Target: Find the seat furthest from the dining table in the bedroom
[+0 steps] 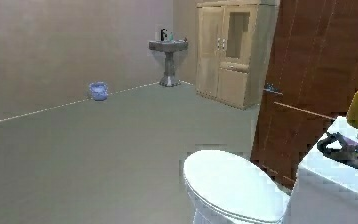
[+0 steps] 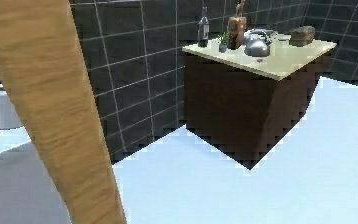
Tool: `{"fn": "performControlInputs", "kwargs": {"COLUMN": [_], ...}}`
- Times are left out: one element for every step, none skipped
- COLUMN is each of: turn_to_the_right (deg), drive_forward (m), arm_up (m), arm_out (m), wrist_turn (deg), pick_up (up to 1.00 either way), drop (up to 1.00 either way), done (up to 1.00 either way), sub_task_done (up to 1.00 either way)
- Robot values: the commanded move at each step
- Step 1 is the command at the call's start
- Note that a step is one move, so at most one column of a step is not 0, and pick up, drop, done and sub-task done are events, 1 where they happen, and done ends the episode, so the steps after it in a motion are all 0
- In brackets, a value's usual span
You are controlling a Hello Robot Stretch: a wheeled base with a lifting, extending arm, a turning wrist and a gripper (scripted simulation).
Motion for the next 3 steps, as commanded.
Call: {"fn": "performControlInputs", "kwargs": {"turn_to_the_right": [-9.0,0.0,-18.0], "drive_forward": [0.0,0.15,0.0], "arm_up": [0.0,0.0,0.0], "arm_out": [0.0,0.0,0.0], "wrist_turn": [0.0,0.0,0.0], "pick_up": [0.0,0.0,0.0], "drop": [0.0,0.0,0.0], "done": [0.0,0.0,0.0], "sub_task_done": [0.0,0.0,0.0]}}
